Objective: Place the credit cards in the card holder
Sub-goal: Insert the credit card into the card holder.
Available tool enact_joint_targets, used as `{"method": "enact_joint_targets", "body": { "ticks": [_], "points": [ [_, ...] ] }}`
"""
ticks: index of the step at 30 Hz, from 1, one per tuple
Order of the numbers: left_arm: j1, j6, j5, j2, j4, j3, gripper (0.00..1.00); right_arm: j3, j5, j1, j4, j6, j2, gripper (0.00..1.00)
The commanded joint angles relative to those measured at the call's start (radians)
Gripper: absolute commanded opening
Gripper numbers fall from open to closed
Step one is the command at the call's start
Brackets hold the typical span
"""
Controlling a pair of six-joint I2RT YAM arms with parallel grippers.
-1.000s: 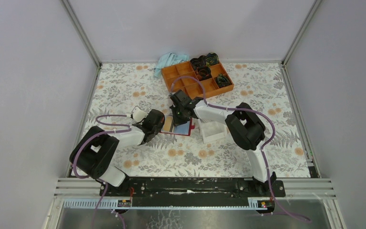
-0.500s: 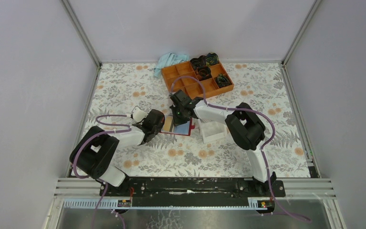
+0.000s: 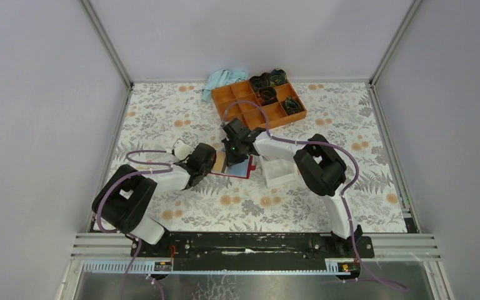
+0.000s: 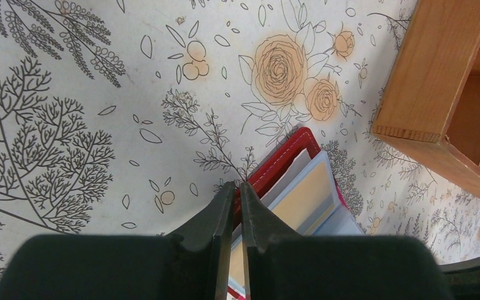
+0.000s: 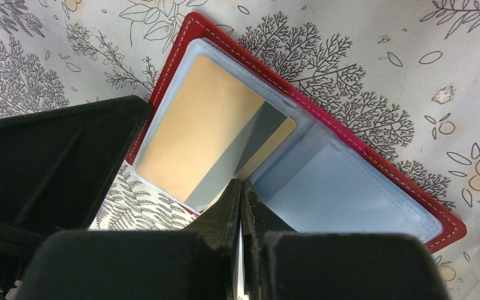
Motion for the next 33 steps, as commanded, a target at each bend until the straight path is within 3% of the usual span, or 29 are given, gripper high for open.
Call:
{"method": "enact_joint_targets", "body": {
  "ticks": [1,9,16,27,33],
  "points": [
    [-0.006,0.018,0.032,0.031,-0.076,-0.035,0.15,0.024,0.009,0.011,0.013,-0.001,-0.012,0.04],
    [-0.006,0.018,-0.002,0.0,-0.107,-0.033,0.15,-0.002,0.066,0.011,0.008,-0.018,-0.086,0.13],
    [-0.006,0.023,-0.042,-0.034,-0.149,-0.022,0.16,0.003,0.066,0.011,0.005,-0.031,-0.121,0.31],
    [-0.005,0.028,-0.092,-0.091,-0.202,-0.021,0.18,-0.017,0.091,0.011,-0.001,-0.048,-0.215,0.41],
    [-0.005,0.055,-0.101,-0.123,-0.204,-0.025,0.24,-0.038,0.143,0.009,-0.018,-0.078,-0.304,0.55]
  ]
}}
